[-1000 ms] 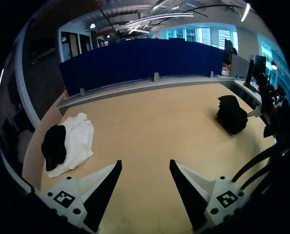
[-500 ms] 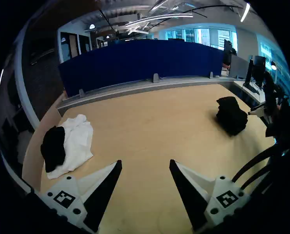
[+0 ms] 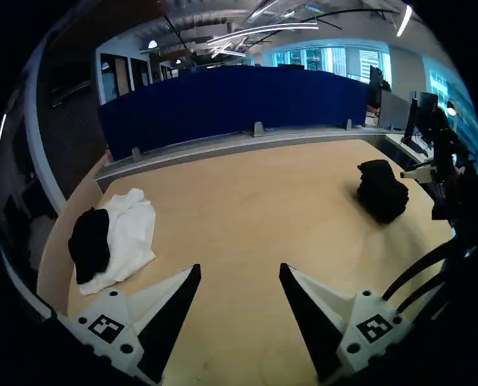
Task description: Fold towel
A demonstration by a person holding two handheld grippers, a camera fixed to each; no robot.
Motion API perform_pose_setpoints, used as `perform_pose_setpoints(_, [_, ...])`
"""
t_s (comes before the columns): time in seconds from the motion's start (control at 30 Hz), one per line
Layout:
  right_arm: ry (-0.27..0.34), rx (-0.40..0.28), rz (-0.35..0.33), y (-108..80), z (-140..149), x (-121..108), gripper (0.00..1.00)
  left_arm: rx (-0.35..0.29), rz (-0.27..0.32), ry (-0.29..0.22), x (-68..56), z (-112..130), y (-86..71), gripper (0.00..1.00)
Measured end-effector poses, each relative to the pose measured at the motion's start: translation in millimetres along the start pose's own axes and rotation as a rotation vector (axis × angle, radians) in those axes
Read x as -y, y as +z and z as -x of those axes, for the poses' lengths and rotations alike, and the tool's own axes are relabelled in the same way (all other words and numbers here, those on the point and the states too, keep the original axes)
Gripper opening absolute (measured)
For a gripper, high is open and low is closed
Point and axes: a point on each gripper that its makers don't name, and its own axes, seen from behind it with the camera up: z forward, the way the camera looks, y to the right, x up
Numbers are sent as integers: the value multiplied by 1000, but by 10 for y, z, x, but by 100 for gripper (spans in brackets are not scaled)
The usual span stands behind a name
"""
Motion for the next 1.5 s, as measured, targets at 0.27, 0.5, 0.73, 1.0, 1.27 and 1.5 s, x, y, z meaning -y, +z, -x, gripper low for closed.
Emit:
perform_pose_setpoints(0.27, [-1,19,-32,198,118,286,99,9,-11,-2,58,63,-32,90])
perform_pose_setpoints(0.5, [-28,92,-13,329,490,276,99,14,-19,-5,95,93,-52,90])
perform_pose_setpoints(0.73, [-26,115,-31,364,671,250,99,21,-22,-5,105,115,-53,90])
perform_pose_setpoints(1.0, [-14,64,-33,297,355,245,99,19,-22,-5,95,84,-27,90])
perform_pose_setpoints(1.27, [6,-19,-27,455,-284,101,99,17,-28,-8,82,56,-19,90])
perform_pose_setpoints(1.5, [-6,2,-42,757,-401,87,99,23,-40,-11,80,79,-37,90])
